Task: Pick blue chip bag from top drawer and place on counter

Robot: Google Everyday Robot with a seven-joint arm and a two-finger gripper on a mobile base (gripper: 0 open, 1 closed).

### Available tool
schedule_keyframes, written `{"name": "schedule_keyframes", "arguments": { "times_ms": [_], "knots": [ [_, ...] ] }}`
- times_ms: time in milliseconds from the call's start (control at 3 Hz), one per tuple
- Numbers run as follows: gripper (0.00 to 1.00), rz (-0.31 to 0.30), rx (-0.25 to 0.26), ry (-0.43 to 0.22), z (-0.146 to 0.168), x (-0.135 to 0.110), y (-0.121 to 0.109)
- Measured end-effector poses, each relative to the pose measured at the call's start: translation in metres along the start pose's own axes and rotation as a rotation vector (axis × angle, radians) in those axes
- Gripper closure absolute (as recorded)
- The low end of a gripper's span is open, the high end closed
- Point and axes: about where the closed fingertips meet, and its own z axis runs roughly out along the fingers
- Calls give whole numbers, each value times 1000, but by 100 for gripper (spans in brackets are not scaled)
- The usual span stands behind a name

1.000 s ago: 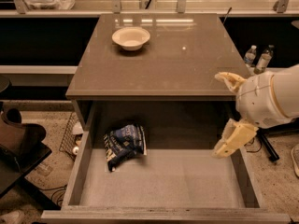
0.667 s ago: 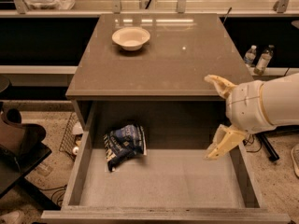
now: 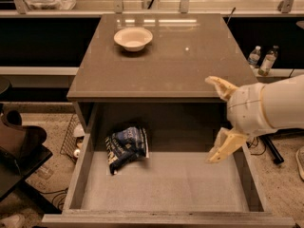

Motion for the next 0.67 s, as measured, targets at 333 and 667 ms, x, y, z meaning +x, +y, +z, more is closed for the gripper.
{"name": "schedule_keyframes", "arguments": {
  "times_ms": [333,667],
  "knots": [
    [0,52,-46,-37,59,-2,22],
    [0,121,-85,-160,145,-16,48]
  ]
}}
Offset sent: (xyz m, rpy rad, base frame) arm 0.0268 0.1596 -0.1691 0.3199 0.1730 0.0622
